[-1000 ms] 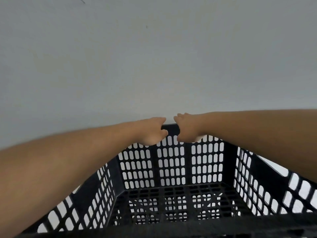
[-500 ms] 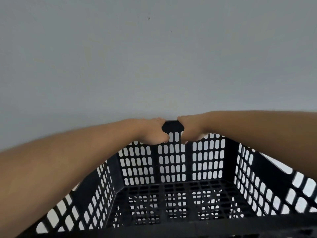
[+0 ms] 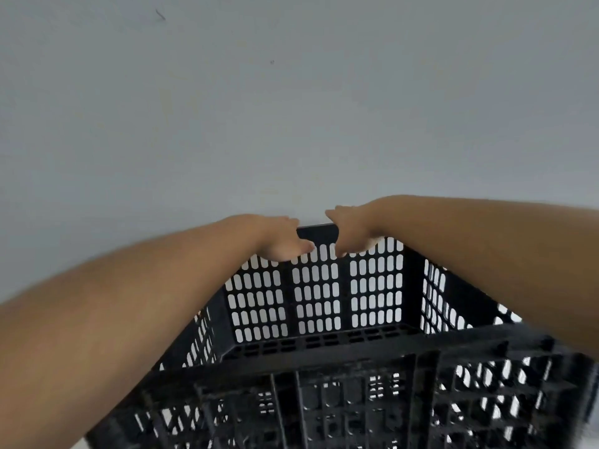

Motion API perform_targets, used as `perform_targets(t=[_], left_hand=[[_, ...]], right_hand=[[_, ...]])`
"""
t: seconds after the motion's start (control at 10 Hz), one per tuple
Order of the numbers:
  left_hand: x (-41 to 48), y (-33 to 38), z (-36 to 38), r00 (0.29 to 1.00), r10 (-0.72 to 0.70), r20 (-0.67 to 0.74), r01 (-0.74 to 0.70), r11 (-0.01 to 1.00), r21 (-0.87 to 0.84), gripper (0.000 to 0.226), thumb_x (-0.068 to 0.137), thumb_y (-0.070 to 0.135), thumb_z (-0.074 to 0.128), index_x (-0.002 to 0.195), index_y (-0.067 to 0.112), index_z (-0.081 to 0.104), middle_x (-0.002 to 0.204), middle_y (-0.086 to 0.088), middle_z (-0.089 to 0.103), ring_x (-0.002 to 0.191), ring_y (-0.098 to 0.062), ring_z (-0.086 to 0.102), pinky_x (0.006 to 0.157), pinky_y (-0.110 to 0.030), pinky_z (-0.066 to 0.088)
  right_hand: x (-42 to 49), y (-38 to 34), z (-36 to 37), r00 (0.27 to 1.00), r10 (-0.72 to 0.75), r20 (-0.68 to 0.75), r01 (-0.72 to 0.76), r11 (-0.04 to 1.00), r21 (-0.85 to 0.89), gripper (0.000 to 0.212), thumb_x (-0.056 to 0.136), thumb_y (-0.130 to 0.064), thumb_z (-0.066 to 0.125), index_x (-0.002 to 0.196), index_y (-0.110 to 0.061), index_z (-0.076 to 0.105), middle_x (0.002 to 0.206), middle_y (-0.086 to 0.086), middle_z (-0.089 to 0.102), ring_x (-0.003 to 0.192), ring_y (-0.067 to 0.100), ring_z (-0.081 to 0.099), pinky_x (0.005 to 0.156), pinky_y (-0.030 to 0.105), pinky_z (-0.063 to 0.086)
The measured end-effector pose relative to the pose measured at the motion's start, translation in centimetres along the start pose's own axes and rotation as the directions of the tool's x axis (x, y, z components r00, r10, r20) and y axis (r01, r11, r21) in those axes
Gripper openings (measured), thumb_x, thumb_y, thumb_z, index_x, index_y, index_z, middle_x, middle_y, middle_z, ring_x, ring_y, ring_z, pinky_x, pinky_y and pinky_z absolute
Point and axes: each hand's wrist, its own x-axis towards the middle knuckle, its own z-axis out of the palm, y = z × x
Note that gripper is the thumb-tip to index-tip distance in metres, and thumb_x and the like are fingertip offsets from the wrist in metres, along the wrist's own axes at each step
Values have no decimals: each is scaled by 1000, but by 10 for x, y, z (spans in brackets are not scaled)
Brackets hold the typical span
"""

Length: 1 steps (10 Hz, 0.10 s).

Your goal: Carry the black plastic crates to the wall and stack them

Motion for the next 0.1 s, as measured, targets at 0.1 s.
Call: perform_targets(t=[0.1], left_hand=[[-13, 8, -2, 1000, 2, -13, -2, 1000, -20, 76, 102, 60, 34, 161, 14, 18, 167, -4, 24, 152, -28, 25, 121, -48, 22]], right_hand=[[-21, 4, 5, 1000, -24, -5, 24, 1000, 13, 77, 94, -39, 61, 156, -15, 21, 154, 5, 36, 130, 32, 48, 107, 48, 43]])
